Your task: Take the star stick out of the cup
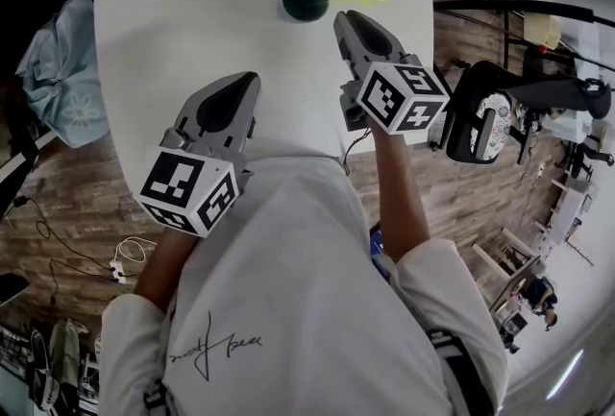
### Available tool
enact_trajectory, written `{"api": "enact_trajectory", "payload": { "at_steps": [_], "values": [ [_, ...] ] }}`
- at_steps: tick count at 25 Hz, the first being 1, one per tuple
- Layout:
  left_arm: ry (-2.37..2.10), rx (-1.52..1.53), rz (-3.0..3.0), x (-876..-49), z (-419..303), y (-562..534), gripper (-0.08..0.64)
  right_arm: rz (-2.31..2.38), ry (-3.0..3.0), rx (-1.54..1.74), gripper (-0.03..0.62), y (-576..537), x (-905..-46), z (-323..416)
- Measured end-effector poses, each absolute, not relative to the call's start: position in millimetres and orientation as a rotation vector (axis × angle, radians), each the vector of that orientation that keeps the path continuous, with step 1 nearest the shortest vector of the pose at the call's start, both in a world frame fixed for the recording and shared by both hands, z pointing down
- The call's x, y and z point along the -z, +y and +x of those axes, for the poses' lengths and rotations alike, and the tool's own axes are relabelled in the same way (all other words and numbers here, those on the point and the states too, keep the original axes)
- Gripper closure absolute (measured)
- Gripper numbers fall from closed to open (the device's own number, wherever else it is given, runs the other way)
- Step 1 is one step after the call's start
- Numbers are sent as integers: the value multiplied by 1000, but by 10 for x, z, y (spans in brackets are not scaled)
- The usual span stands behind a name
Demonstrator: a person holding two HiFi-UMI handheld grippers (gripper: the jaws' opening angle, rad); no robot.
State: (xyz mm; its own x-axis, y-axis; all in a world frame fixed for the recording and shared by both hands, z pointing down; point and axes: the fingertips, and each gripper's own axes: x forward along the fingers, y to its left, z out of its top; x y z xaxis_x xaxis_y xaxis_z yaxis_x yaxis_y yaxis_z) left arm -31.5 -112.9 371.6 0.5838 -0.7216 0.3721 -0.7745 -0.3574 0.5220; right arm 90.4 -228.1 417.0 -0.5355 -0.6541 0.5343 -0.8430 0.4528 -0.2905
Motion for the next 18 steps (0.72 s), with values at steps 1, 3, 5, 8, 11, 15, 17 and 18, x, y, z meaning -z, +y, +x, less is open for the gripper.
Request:
{"api": "enact_trajectory", "payload": {
  "at_steps": [1,3,5,8,11,15,17,18],
  "values": [
    [-1182,-105,2141,-3725,-314,-1132,557,1270,-2362,-765,515,-2289,-4175,898],
    [-1178,-110,2138,-3746,-315,-1141,555,1267,-2361,-771,515,-2307,-4195,882],
    [-1177,-113,2135,-3758,-313,-1151,555,1263,-2360,-776,515,-2324,-4213,871],
    [-1178,-116,2130,-3772,-315,-1165,557,1255,-2359,-784,515,-2345,-4238,854],
    [-1180,-120,2122,-3799,-327,-1179,555,1247,-2357,-792,515,-2375,-4277,834],
    [-1182,-124,2115,-3830,-338,-1178,557,1240,-2355,-801,515,-2397,-4313,819],
    [-1184,-125,2111,-3844,-342,-1177,557,1236,-2357,-804,515,-2402,-4324,813],
    [-1184,-125,2109,-3853,-343,-1181,555,1233,-2358,-805,515,-2406,-4330,810]
  ]
}}
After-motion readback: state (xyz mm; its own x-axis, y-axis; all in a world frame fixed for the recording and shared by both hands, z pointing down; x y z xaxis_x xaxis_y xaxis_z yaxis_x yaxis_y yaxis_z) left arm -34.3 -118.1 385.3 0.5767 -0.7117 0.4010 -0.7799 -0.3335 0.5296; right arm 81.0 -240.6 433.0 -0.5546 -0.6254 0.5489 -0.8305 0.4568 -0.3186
